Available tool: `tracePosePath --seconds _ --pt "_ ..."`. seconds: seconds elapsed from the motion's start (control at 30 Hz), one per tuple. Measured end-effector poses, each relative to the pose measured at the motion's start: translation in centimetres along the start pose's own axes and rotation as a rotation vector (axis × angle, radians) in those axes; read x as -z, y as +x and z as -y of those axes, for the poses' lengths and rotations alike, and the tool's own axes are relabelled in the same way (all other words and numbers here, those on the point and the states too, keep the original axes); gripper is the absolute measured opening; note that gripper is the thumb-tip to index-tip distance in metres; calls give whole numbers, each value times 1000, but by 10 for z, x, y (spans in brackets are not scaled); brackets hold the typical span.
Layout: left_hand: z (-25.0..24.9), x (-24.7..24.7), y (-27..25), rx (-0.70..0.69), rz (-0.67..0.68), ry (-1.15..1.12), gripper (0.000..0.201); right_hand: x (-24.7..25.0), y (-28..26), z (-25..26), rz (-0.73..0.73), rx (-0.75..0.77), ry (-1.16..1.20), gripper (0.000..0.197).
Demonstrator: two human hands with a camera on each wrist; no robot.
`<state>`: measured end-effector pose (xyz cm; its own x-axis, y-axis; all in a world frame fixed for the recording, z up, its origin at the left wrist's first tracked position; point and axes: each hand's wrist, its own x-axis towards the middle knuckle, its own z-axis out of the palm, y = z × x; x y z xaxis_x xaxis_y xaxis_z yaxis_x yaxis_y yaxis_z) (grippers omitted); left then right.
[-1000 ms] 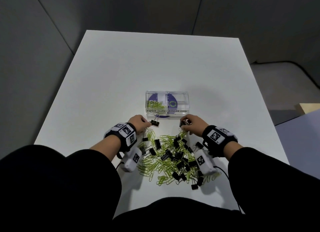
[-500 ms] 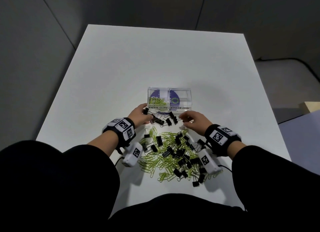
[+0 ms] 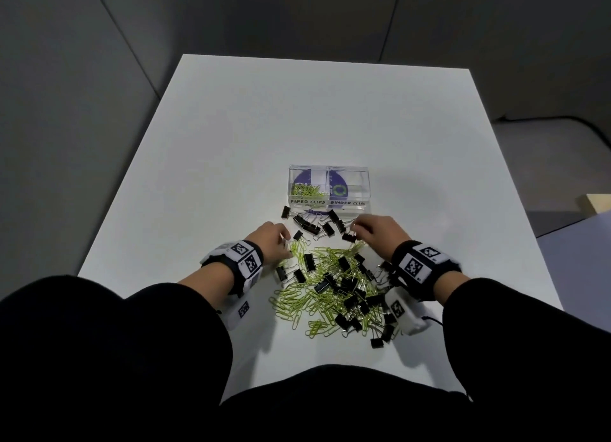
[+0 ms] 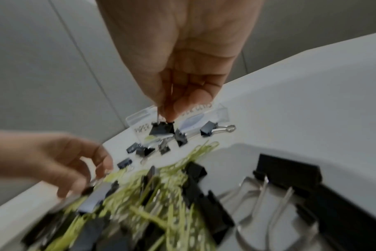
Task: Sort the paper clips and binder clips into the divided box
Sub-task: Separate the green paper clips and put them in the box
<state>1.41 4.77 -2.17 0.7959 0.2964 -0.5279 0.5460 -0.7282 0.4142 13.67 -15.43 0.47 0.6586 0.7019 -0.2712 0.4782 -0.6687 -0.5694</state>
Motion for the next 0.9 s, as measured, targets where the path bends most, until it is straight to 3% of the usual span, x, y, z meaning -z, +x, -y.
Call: tracePosePath --seconds 0.17,0.27,0.37,0.43,0.5,0.63,0.73,0.83,0.9 --pt "-6 -11 -3 -58 4 96 30 12 11 -25 -223 -220 160 22" --pt "-9 -14 -5 -86 7 114 28 9 13 -40 -215 -333 196 23" --pt "-9 -12 -7 -103 10 89 34 4 10 -45 -182 -390 67 34" --pt "-10 -7 -8 -128 -4 72 34 3 6 -43 -218 -301 -61 44" --pt "-12 0 -6 -154 -47 76 31 1 2 -36 -199 -119 -103 41" --pt "-16 9 2 -166 -177 121 31 -10 -1 -21 82 228 -369 49" --pt "-21 7 4 -196 -228 191 33 -16 -3 -23 224 238 -519 49" --pt "-30 -4 -1 -213 -145 230 32 -22 -6 -25 202 164 -511 29" --pt "-32 -12 -3 -180 -86 246 36 -25 -7 -21 178 138 -463 29"
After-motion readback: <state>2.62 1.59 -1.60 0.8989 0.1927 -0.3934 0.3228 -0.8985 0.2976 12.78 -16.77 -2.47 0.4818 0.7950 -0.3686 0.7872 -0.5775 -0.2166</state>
